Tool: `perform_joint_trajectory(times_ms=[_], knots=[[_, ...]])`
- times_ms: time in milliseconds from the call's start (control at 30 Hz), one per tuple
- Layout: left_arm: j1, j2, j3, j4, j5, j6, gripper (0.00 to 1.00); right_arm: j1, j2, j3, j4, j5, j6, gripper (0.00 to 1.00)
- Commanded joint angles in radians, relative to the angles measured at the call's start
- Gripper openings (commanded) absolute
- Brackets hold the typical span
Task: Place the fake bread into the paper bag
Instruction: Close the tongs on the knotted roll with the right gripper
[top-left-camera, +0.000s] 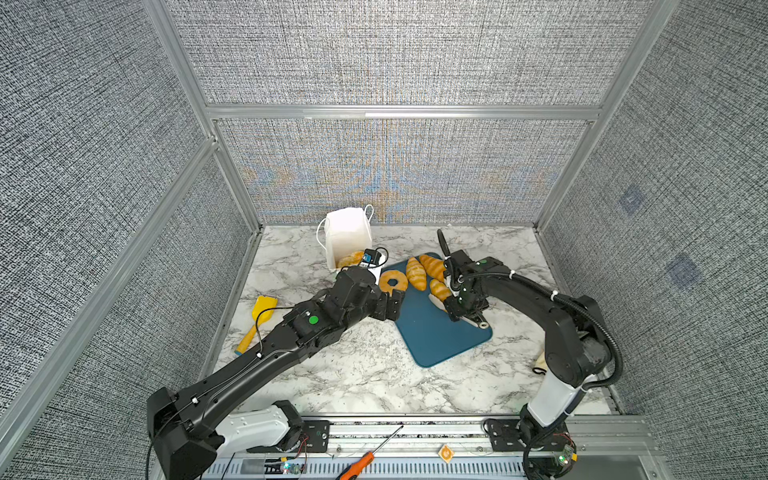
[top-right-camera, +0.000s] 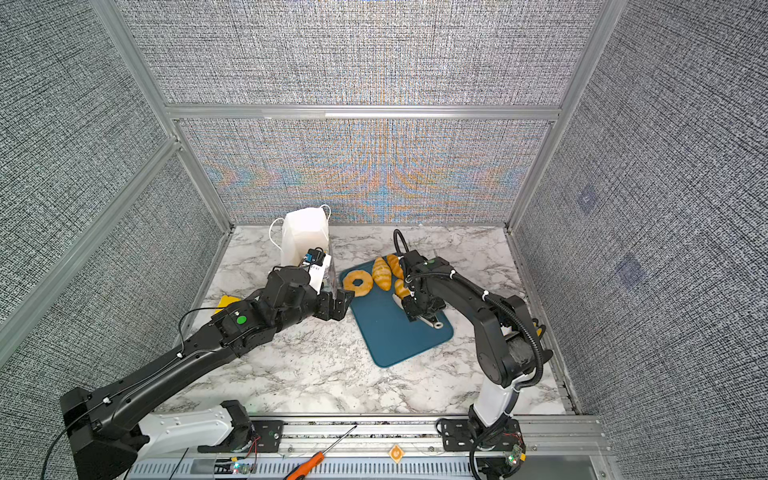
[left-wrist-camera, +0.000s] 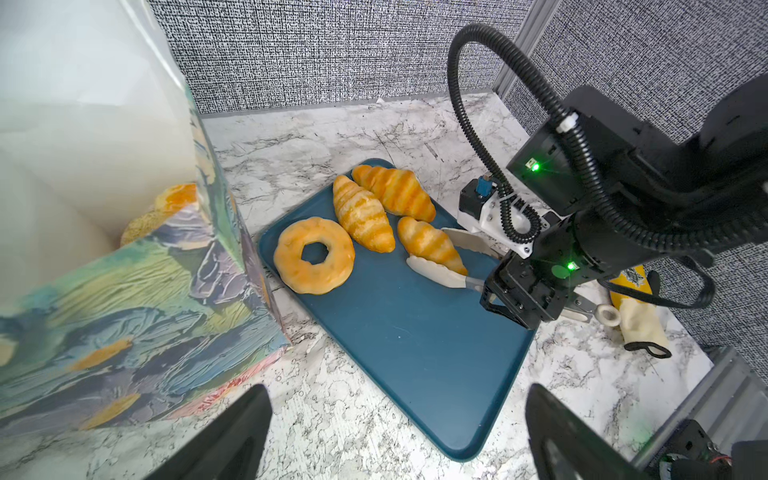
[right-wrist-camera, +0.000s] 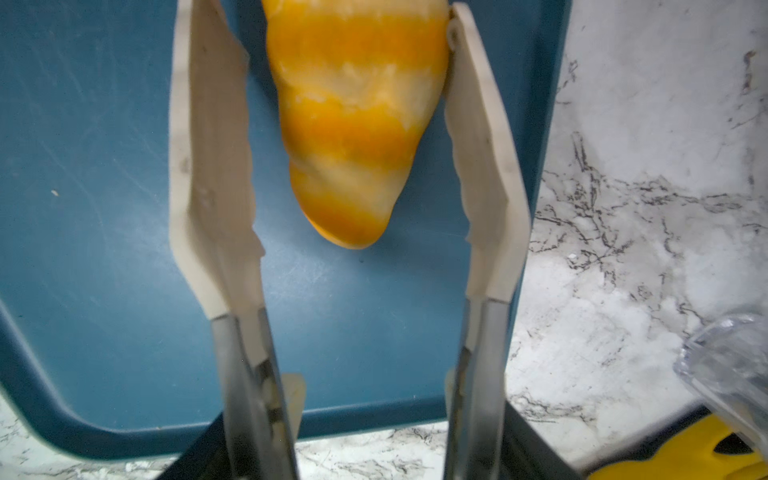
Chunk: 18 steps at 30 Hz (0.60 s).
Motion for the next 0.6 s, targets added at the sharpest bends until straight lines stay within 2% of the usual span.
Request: perform_joint_trajectory(times_ms=[0, 233, 567], knots=[[-0.001, -0.004, -0.002, 0.009, -0.009, -0.006, 0.97, 0.006, 0.009, 0.019, -0.017, 0.023, -0.009, 0.67], [0.0, -0.014, -0.004, 0.001, -0.023, -0.005, 0.97, 0.02, 0.015, 0.027, -0.041, 0.049, -0.023, 0.55], [0.0, -0.045, -0.021, 0.006, -0.036, -0.003, 0.97, 0.021, -0.032, 0.013, -0.039, 0.005, -0.017, 0.47]])
